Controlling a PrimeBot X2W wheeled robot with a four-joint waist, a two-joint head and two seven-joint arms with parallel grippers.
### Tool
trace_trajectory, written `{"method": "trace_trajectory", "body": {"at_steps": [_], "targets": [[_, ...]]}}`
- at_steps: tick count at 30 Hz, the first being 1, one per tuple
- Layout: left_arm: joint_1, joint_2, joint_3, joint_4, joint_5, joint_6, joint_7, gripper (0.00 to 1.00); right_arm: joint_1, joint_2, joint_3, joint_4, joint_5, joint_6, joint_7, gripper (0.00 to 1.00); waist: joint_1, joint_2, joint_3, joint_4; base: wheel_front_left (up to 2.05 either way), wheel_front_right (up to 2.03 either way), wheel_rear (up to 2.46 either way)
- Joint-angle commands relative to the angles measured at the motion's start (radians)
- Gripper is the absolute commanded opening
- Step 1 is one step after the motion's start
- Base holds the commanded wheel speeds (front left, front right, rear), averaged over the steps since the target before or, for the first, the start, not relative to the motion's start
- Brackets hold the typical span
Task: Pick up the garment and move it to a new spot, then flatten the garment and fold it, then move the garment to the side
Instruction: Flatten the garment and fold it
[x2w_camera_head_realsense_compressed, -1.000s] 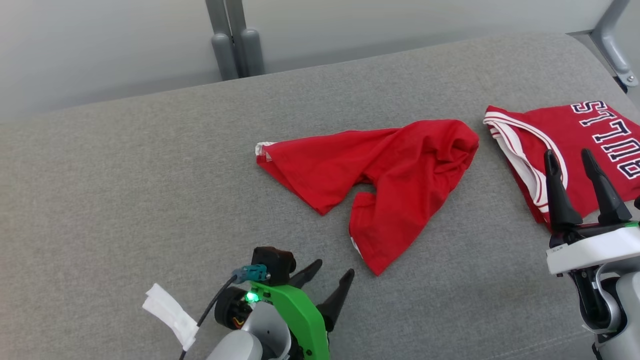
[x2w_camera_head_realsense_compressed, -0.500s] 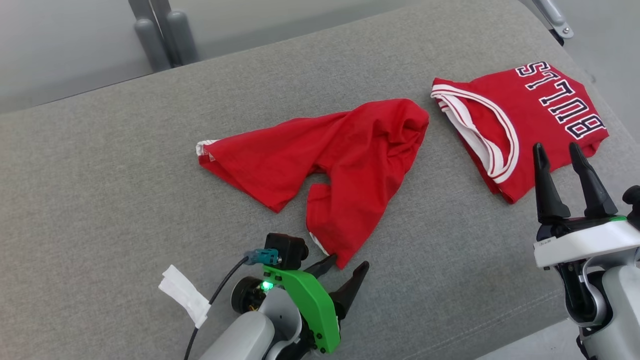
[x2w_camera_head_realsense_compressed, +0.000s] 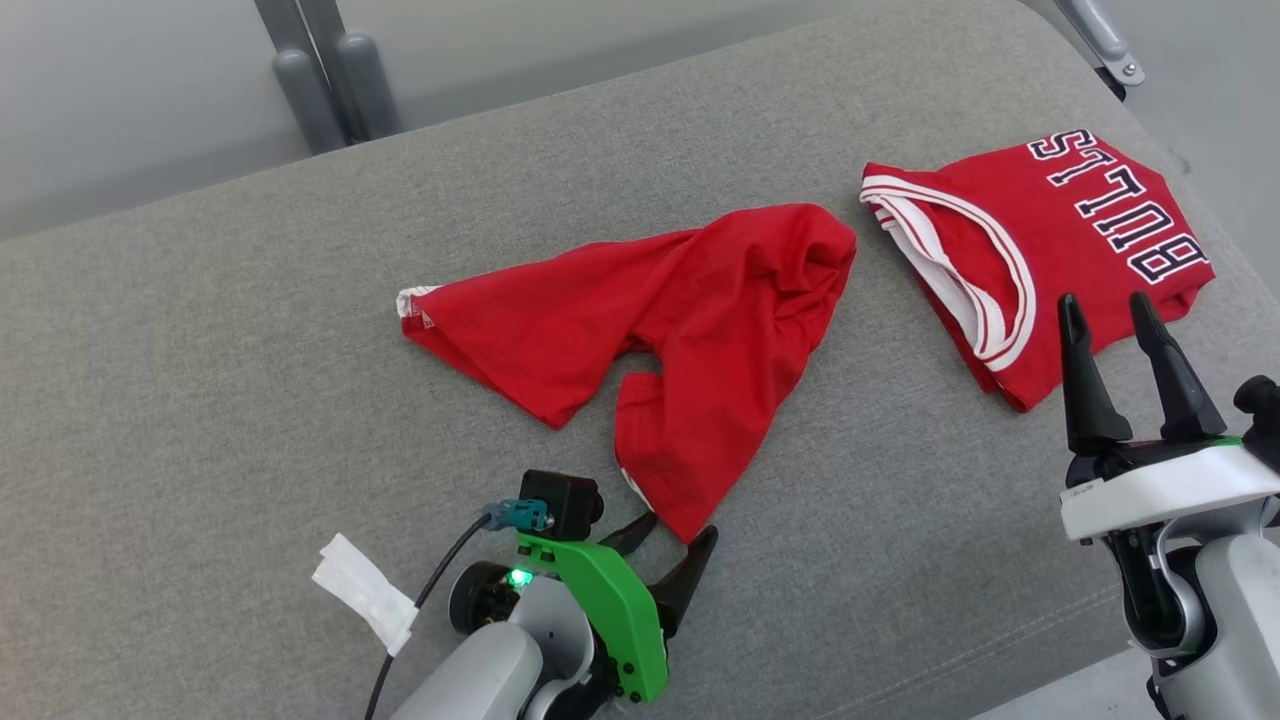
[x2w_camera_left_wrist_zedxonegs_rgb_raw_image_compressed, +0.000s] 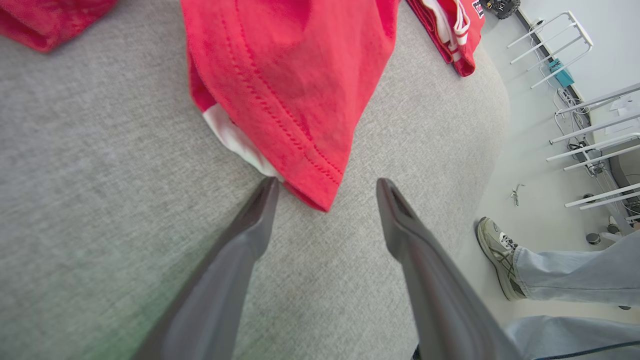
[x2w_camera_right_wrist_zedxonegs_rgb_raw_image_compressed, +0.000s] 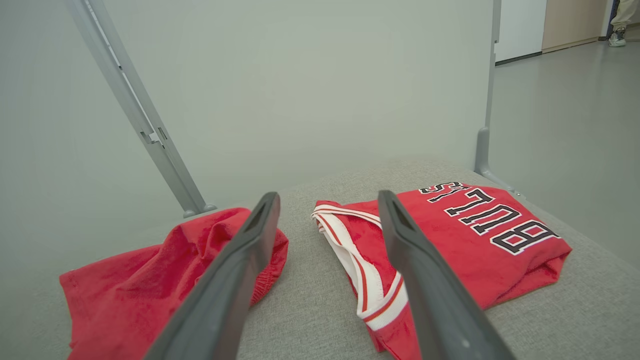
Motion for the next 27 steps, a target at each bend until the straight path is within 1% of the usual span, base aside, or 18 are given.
{"method": "trace_trajectory", "body": {"at_steps": [1,7,8,9,11,12,16,20,24,27], "targets": [[0.001,0.009,0.005,-0.001,-0.005,0.005,-0.001,1.0,0.001,0.0,0.005,0.005,-0.006,0.001,-0.004,1.0,0.0,-0.0001,-0.006,0.002,0.0,0.0,0.0],[-0.024,0.006,-0.003,0.018,-0.031,-0.01,-0.006,1.0,-0.011,-0.009,0.024,0.013,0.002,0.001,-0.004,1.0,0.0,-0.0001,-0.012,-0.009,0.0,0.0,0.0],[-0.033,0.005,-0.004,0.024,-0.034,-0.011,-0.013,0.72,-0.012,-0.011,0.026,0.014,0.003,0.001,-0.004,1.0,0.0,-0.0001,-0.012,-0.011,0.0,0.0,0.0],[-0.036,0.005,-0.004,0.027,-0.039,-0.011,-0.018,0.49,-0.012,-0.012,0.026,0.015,0.003,0.001,-0.004,1.0,0.0,-0.0001,-0.013,-0.012,0.0,0.0,0.0],[-0.041,0.003,-0.008,0.034,-0.047,-0.016,-0.035,0.07,-0.011,-0.016,0.024,0.017,0.004,0.001,-0.004,1.0,0.0,-0.0001,-0.013,-0.01,0.0,0.0,0.0],[-0.045,0.003,-0.007,0.035,-0.051,-0.017,-0.044,0.0,-0.008,-0.016,0.023,0.018,0.004,0.001,-0.004,1.0,0.0,-0.0001,-0.014,-0.008,0.0,0.0,0.0],[-0.06,0.003,-0.012,0.035,-0.056,-0.021,-0.075,0.0,0.005,-0.015,0.022,0.021,0.004,0.001,-0.004,1.0,0.0,-0.0001,-0.023,0.015,0.0,0.0,0.0],[-0.067,0.022,0.004,0.014,-0.067,-0.025,-0.118,0.0,0.014,-0.021,0.022,0.024,0.006,0.001,-0.004,1.0,0.0,-0.0001,-0.039,0.053,0.0,0.0,0.0],[-0.048,0.059,0.045,-0.041,-0.087,-0.02,-0.154,0.0,0.027,-0.028,0.015,0.027,0.006,0.001,-0.004,1.0,0.0,-0.0001,-0.062,0.103,0.0,0.0,0.0],[-0.019,0.106,0.081,-0.102,-0.102,0.006,-0.164,0.0,0.041,-0.03,0.012,0.03,0.008,0.001,-0.003,1.0,0.0,-0.0001,-0.079,0.145,0.0,0.0,0.0]]}}
